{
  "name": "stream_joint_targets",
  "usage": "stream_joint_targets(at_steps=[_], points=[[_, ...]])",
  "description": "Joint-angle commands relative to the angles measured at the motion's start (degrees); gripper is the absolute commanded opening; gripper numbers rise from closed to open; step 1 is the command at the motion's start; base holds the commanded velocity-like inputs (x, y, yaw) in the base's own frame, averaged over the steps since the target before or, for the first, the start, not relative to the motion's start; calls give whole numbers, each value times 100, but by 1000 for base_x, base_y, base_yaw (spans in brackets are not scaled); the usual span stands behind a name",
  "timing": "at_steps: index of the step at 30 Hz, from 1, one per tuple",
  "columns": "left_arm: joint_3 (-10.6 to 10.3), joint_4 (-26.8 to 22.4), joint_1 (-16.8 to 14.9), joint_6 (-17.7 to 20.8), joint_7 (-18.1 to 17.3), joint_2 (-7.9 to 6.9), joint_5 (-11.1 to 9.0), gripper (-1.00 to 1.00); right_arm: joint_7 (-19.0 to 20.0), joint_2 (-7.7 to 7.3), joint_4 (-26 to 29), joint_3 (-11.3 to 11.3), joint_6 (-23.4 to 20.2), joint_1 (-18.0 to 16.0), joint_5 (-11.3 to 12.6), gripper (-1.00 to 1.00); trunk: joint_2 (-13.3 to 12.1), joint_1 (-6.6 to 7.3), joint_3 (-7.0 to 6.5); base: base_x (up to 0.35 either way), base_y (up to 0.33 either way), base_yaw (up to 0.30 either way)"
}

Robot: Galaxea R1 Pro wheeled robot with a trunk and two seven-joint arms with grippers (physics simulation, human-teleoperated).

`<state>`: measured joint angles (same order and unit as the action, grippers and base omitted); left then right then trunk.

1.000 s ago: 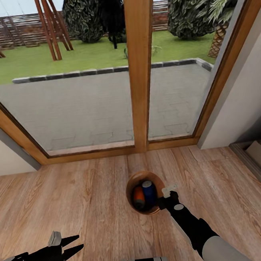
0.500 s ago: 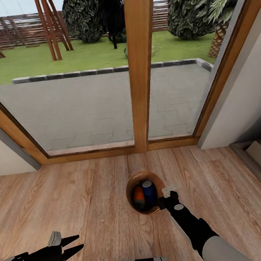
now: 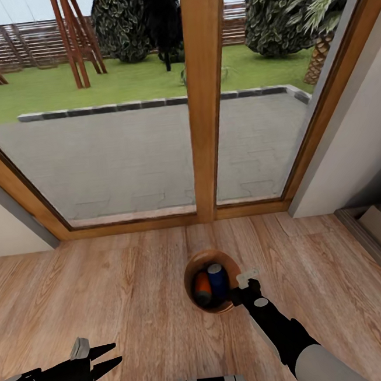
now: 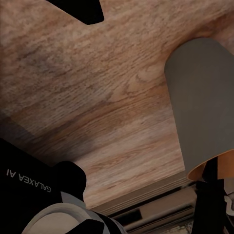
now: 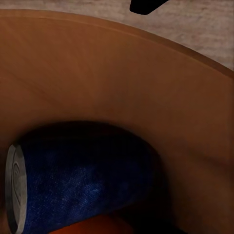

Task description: Put the three can of soda from the living room inside the tash can in the kitchen.

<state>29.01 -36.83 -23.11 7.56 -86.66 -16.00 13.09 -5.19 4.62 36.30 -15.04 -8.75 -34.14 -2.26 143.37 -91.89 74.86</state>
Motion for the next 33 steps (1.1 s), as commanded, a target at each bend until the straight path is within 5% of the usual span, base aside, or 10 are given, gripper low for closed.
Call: stream_joint_targets(at_steps=[1,15,27,33], points=[[0,0,0,0,0,0,0,100,0,-2,-193,1,-1,4,6,100,-1,-1,1,0,0,0],[0,0,0,0,0,0,0,100,-7,-2,-193,3,4,3,6,100,-1,-1,1,0,0,0],[-9,0,0,4,0,1,-1,100,-8,1,-193,1,2,4,6,100,-133,88,-253,0,0,0],[-2,0,0,2,0,1,-2,100,-5,4,-193,1,1,3,7,100,-133,88,-253,0,0,0]])
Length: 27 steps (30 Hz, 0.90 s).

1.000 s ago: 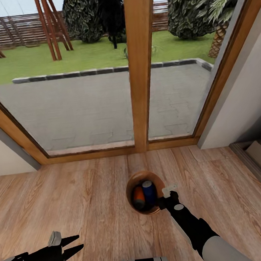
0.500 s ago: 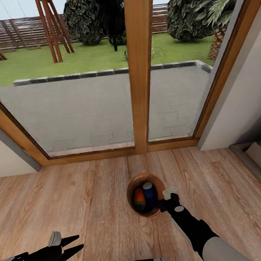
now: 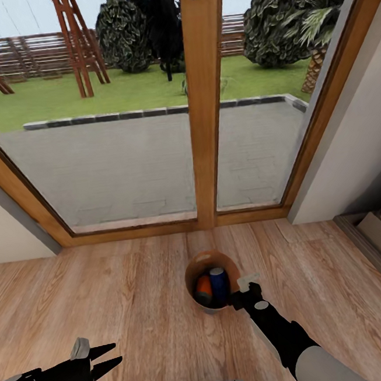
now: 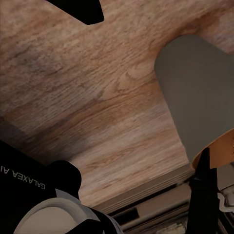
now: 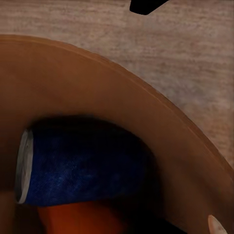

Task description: Put the three can of soda from the living room inside the tash can in the kitchen.

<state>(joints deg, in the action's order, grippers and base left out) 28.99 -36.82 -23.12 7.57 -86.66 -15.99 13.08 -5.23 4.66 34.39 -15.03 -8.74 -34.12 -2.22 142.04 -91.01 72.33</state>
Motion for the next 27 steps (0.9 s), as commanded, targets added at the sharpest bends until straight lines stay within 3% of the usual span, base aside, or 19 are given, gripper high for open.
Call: stream_joint_targets(at_steps=[1,27], points=[[1,0,0,1,0,0,1,100,-1,-2,-2,0,-1,-1,2,100,0,0,0,0,0,0],[1,0,0,-1,-1,-1,-5,100,2,0,2,0,-3,-3,2,100,0,0,0,0,0,0]])
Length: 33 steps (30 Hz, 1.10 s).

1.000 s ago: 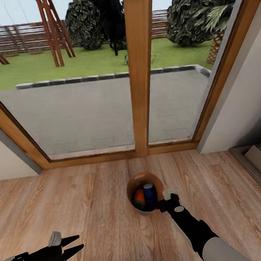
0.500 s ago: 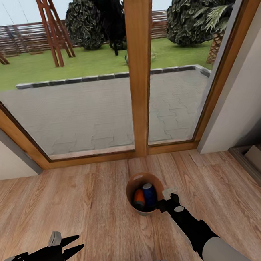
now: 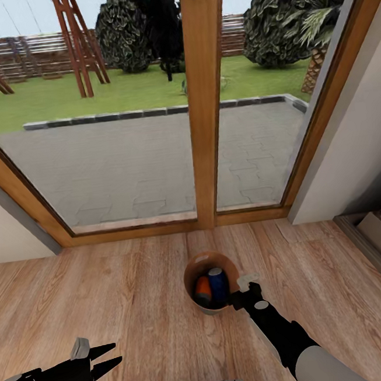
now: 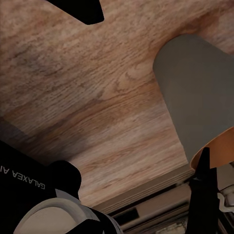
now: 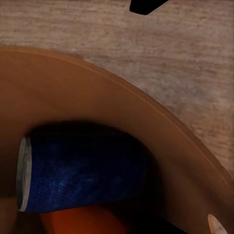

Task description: Put the three can of soda from the living room inside the tash can in the kitchen.

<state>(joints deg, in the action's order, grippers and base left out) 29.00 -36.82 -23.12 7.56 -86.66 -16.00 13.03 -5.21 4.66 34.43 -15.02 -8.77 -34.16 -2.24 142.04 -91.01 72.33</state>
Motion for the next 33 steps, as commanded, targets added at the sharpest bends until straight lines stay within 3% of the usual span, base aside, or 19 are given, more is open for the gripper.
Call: stream_joint_targets(at_steps=[1,33], points=[[0,0,0,0,0,0,1,100,1,0,0,0,2,-1,6,100,0,0,0,0,0,0],[-1,0,0,1,-5,0,5,100,2,0,37,0,7,-3,13,100,0,0,0,21,0,0]])
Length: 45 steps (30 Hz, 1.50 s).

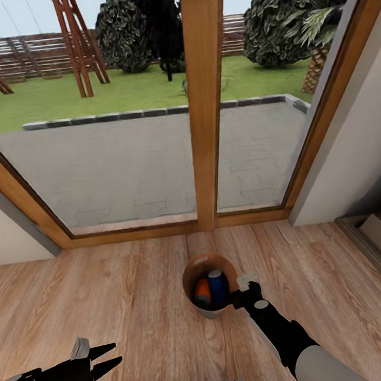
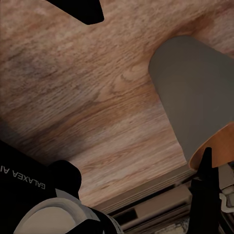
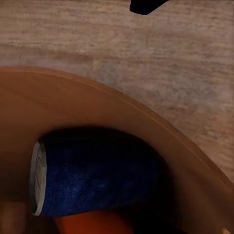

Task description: Put the three can of soda from the living room inside the tash can in the kitchen.

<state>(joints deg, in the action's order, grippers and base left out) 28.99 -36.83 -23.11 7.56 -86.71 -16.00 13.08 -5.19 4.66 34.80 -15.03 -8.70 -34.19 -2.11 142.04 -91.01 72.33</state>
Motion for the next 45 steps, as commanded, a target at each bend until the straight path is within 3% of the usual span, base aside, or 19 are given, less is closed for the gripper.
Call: stream_joint_targets(at_steps=[1,43,45], points=[[0,0,0,0,1,2,-1,100,0,0,0,0,0,0,0,100,0,0,0,29,0,0],[-5,0,0,8,5,1,-3,100,-5,9,0,1,0,0,0,100,0,0,0,40,8,0],[-9,0,0,8,5,1,-2,100,-4,9,0,4,0,0,0,100,-80,44,-36,0,0,0]])
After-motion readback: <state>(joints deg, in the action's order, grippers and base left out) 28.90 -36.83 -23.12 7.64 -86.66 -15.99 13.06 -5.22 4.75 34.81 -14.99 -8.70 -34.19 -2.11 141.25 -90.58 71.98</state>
